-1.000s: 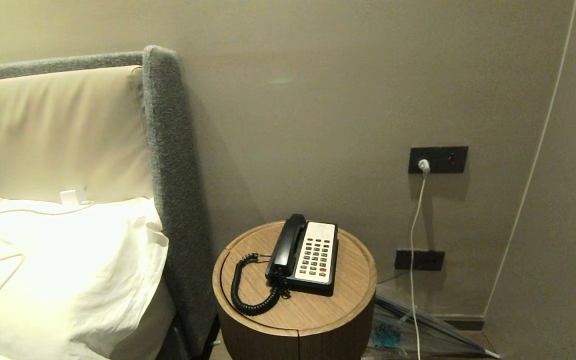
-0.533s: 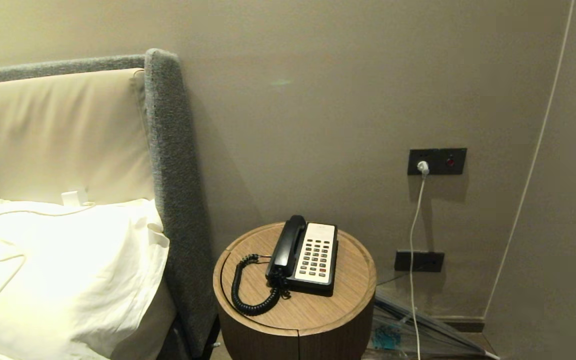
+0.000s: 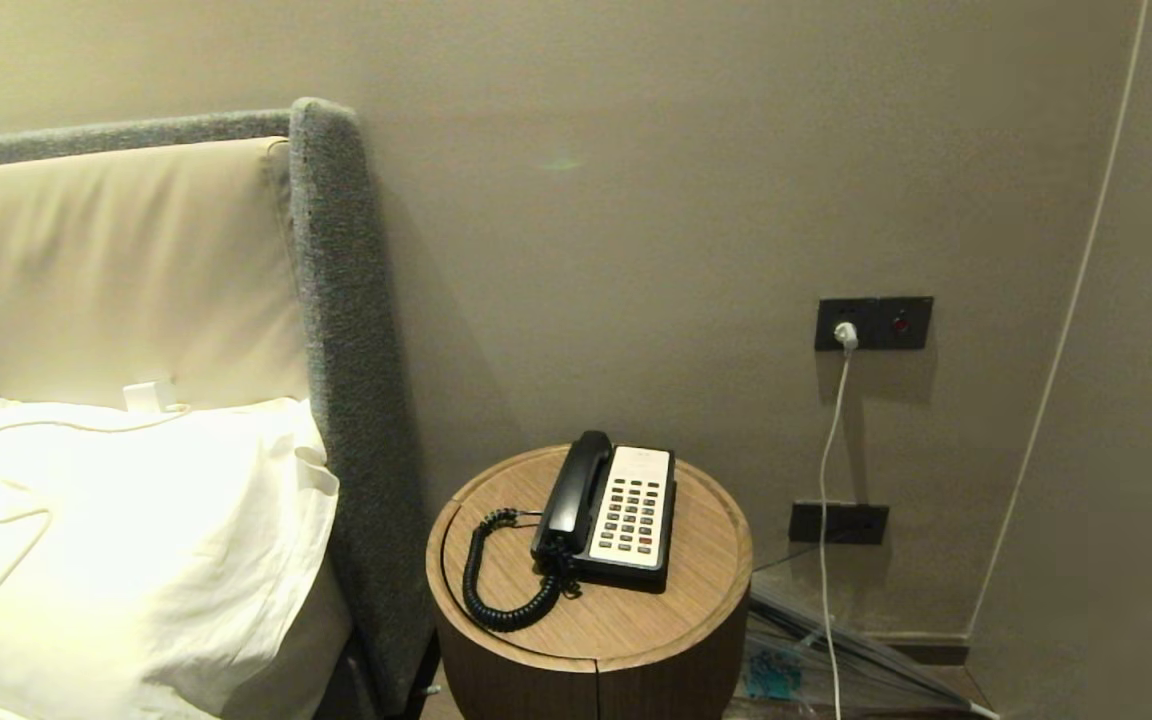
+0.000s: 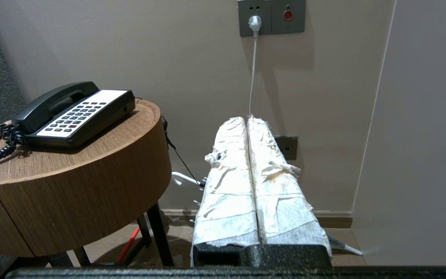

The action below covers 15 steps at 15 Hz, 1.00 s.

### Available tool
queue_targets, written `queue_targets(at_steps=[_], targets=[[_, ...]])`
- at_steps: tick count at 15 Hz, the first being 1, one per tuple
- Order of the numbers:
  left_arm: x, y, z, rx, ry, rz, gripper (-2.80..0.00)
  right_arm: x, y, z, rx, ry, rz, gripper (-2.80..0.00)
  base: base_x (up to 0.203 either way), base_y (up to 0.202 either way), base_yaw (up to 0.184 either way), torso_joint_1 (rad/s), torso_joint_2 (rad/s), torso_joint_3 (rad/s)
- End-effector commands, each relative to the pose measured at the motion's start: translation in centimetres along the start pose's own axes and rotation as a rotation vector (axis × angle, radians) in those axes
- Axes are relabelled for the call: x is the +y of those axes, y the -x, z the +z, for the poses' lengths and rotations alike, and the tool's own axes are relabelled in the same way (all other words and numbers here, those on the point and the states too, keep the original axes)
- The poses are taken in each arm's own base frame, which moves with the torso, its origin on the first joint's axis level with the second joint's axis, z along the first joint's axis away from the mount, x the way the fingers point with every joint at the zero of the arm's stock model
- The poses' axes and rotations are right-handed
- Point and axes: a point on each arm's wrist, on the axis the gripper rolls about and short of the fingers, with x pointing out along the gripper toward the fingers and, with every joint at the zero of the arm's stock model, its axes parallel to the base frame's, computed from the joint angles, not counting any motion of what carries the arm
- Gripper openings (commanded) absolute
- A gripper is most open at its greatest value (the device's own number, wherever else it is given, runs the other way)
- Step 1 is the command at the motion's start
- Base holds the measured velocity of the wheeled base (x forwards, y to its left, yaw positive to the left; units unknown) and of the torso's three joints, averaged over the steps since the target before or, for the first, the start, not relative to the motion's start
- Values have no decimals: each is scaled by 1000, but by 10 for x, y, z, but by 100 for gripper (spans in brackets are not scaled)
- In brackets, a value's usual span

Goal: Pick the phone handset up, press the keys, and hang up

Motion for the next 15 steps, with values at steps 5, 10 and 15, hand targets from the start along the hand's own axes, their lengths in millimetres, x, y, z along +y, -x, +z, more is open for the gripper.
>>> queue_targets(at_steps=[5, 10, 15], targets=[[-1, -2, -11, 39, 1, -3, -280, 0, -1, -6, 21, 0, 0, -280, 0, 0, 0, 0, 0, 0], [-1, -2, -11, 39, 1, -3, -280, 0, -1, -6, 21, 0, 0, -280, 0, 0, 0, 0, 0, 0], [-1, -2, -11, 38, 1, -3, -280, 0, -1, -6, 22, 1, -2, -280, 0, 0, 0, 0, 0, 0]])
